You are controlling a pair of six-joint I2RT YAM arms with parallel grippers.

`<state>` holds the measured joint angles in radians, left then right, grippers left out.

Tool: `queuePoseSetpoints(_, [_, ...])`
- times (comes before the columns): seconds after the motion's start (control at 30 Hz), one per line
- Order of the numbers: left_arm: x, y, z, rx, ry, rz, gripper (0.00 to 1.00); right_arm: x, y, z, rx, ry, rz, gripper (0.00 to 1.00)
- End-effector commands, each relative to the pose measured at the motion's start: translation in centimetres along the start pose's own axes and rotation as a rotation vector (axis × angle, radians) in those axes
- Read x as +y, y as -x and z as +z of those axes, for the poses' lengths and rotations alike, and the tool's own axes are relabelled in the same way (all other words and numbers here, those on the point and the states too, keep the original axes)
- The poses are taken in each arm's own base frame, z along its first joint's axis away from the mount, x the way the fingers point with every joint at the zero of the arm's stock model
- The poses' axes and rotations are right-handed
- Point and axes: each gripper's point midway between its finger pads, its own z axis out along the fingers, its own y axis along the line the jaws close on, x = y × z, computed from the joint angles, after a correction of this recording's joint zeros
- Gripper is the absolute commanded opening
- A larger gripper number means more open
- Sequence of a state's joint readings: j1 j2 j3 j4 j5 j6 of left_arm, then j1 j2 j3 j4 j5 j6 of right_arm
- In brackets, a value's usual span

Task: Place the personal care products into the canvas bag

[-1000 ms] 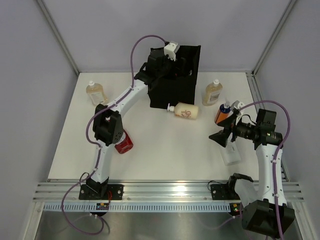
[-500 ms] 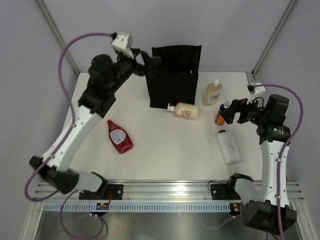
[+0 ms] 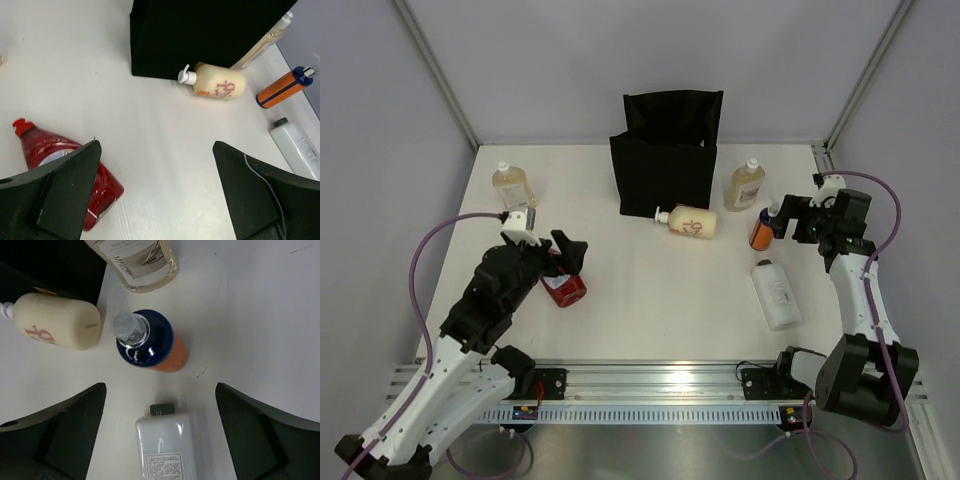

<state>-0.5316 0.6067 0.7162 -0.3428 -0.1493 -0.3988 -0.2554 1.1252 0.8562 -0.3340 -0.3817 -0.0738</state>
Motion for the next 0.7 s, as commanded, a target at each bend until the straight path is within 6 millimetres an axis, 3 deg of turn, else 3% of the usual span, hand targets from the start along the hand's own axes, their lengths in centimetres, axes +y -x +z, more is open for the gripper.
queuePoseSetpoints(0.0, [0.6, -0.3, -1.4, -0.039, 0.015, -0.080, 0.99, -0.7, 2.7, 2.2, -0.062, -0.006, -0.082, 1.00])
queuePoseSetpoints(0.03, [0.8, -1.4, -1.6, -0.008, 0.012, -0.088, 0.99, -0.6, 2.2, 3.2, -0.038, 0.013, -0.089, 0.99])
queuePoseSetpoints(0.2, [0.5, -2.8, -2.6, 0.058, -0.005, -0.116, 0.99, 1.1, 1.4, 5.4, 0.008, 0.070, -0.121, 1.00])
queuePoseSetpoints(0.47, [0.4, -4.1, -4.6, 0.113, -0.019, -0.177, 0.99, 0.0, 0.7, 8.7, 0.033, -0.031, -0.058, 0.97])
queuePoseSetpoints(0.5, [0.5, -4.2, -4.7, 0.110, -0.014, -0.187, 0.99, -0.4, 0.4, 9.0, 0.042, -0.051, -0.034, 0.87])
queuePoseSetpoints(0.67, [0.8, -4.2, -5.5, 0.064, -0.020, -0.231, 0.99, -0.2, 0.4, 9.1, 0.032, -0.046, -0.021, 0.65])
